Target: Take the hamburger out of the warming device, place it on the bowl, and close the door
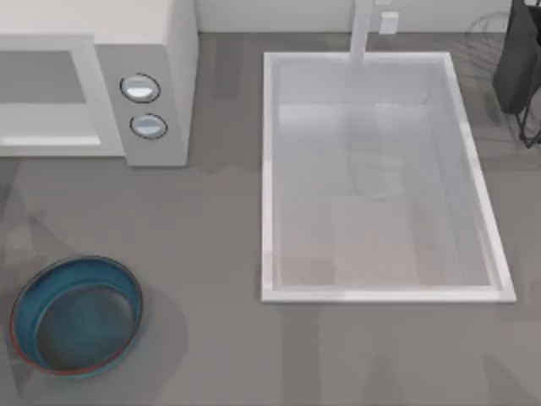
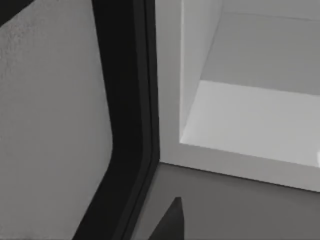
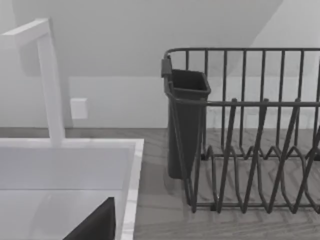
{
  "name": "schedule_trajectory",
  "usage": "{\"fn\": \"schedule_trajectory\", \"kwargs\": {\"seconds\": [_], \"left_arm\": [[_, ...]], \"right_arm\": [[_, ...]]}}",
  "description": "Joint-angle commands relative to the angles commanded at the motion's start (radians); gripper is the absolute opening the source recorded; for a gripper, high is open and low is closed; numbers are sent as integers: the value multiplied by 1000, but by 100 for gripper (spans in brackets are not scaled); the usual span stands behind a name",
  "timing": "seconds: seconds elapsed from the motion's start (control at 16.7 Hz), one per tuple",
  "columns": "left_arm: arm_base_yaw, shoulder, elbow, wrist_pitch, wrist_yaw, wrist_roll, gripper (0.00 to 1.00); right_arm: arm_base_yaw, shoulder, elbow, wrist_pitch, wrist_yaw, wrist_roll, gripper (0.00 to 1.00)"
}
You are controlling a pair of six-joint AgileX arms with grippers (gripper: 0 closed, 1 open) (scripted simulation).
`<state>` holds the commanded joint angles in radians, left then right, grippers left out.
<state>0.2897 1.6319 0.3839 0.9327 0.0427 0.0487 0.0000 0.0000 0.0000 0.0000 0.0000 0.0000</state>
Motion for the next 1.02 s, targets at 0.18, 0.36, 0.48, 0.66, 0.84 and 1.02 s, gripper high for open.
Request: {"fn": "schedule_trajectory", "kwargs": {"seconds": [0.18,0.36,0.48,0.66,0.84,1.02], "left_arm": [[1,-110,10,-124,-1,0,0],[1,-155,14,-175,-2,0,0],[1,-155,14,-175,-2,0,0],[0,-152,11,-172,-2,2,0],[-23,-134,56,-229,-16,-56,0],[-80,-92,159,-374,-52,-206,0]], "right_arm": [[0,0,0,0,0,0,100],[0,0,0,0,0,0,100],[0,0,0,0,0,0,100],[0,0,0,0,0,0,100],[0,0,0,0,0,0,100],[0,0,0,0,0,0,100]]}}
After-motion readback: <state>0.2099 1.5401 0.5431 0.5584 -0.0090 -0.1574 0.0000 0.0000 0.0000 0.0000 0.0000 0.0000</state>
